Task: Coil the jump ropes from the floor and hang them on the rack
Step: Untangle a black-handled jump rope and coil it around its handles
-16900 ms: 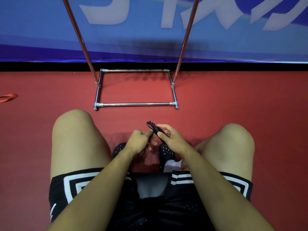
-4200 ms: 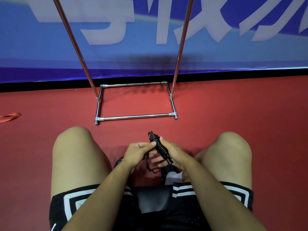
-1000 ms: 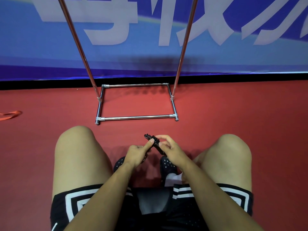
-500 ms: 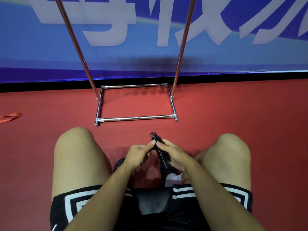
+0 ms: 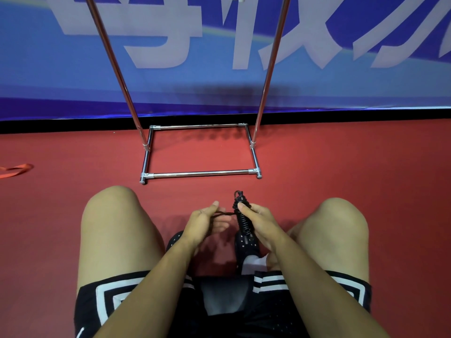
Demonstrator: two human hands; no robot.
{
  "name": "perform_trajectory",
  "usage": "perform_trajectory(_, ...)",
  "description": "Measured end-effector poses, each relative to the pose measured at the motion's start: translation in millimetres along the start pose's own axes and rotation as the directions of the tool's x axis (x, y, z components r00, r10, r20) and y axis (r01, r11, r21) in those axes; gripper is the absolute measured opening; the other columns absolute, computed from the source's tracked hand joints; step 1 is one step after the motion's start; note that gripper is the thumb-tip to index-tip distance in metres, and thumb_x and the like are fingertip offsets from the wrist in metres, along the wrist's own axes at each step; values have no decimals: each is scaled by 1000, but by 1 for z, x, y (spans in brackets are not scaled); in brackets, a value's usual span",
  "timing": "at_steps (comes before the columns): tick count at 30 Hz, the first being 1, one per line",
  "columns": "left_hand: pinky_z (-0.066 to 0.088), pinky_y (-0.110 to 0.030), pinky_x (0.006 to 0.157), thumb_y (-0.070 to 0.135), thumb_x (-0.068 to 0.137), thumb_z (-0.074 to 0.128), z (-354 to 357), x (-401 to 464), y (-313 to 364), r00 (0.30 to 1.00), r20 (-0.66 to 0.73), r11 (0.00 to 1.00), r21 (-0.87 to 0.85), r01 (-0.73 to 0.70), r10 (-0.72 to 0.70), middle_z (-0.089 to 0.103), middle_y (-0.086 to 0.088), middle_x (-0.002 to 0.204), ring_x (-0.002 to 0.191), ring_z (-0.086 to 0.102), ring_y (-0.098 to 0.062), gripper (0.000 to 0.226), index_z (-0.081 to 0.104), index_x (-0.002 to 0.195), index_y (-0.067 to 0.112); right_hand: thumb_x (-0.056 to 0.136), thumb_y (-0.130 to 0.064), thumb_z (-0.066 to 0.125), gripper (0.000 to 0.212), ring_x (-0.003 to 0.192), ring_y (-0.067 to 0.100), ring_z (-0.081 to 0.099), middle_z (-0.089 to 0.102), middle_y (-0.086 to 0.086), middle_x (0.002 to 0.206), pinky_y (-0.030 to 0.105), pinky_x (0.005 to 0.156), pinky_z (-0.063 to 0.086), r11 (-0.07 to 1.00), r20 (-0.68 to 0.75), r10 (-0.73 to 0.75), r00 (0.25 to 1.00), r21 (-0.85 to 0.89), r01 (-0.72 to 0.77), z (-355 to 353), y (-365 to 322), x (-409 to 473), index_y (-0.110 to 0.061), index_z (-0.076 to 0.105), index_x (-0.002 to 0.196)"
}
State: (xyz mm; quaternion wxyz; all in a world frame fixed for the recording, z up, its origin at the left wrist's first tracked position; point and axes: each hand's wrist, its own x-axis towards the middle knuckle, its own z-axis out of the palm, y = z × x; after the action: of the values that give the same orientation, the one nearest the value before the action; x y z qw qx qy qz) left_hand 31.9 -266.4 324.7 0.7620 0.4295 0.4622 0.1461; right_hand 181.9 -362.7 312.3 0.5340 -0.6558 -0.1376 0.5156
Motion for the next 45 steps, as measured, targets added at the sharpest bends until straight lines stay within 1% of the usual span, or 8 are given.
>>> perform_trajectory(6,56,-28,79,22,107,48,3,-5,-1,978,102,983,-2,-183,183,77,-19,100,81,71,-21,28,70,103,5,93,-39,74,41,87,27,70,72,18,103,35,71,56,995,34,62,997,72,-64,2,0,1,-7,66,117)
perform_trajectory(10,55,-28,83,18,109,42,4,-9,-2,939,175,928,179,-327,297,78,-12,94,82,69,-15,37,76,98,8,97,-39,67,42,73,20,69,73,11,87,29,66,53,997,53,59,997,52,-62,3,-3,-2,-5,61,121)
perform_trajectory(15,54,-30,78,22,108,46,3,-10,-3,894,220,867,239,-438,391,72,-6,84,75,62,-15,32,66,131,11,98,-47,62,46,72,18,63,72,6,88,32,69,50,999,110,45,993,-33,-42,2,-1,-2,-11,63,125)
perform_trajectory(18,50,-22,72,21,105,55,3,-11,-1,876,205,834,272,-480,437,67,1,79,69,57,-8,26,70,126,19,102,-47,57,42,70,17,60,72,7,92,29,65,49,998,154,28,988,-61,-19,5,-2,-6,-12,64,125)
perform_trajectory(24,55,-20,85,13,98,65,4,-7,1,921,20,918,75,-389,389,78,3,97,91,71,-6,16,73,111,13,106,-55,39,53,61,15,58,67,8,84,27,57,48,998,129,-1,992,-58,9,10,-5,-8,-10,63,123)
perform_trajectory(34,55,-20,74,15,90,75,-1,-4,2,955,-60,956,-16,-293,291,77,-10,86,70,62,-10,13,81,98,8,108,-40,46,35,85,23,71,76,11,108,36,76,54,987,189,-116,975,-89,135,12,0,-7,-16,62,127)
perform_trajectory(38,56,-19,76,13,90,74,-3,-1,1,971,-2,968,-68,-240,240,78,-11,94,74,69,-9,23,77,113,10,107,-42,48,34,85,22,70,76,11,109,35,76,54,985,189,-119,975,-103,140,11,-1,-8,-19,66,124)
perform_trajectory(45,55,-19,70,18,91,73,-4,-1,3,992,-19,984,-125,-129,128,76,-6,80,69,68,-10,11,76,97,9,101,-50,55,36,85,24,70,75,18,109,42,82,54,983,183,-122,975,-110,144,9,3,-5,-25,70,122)
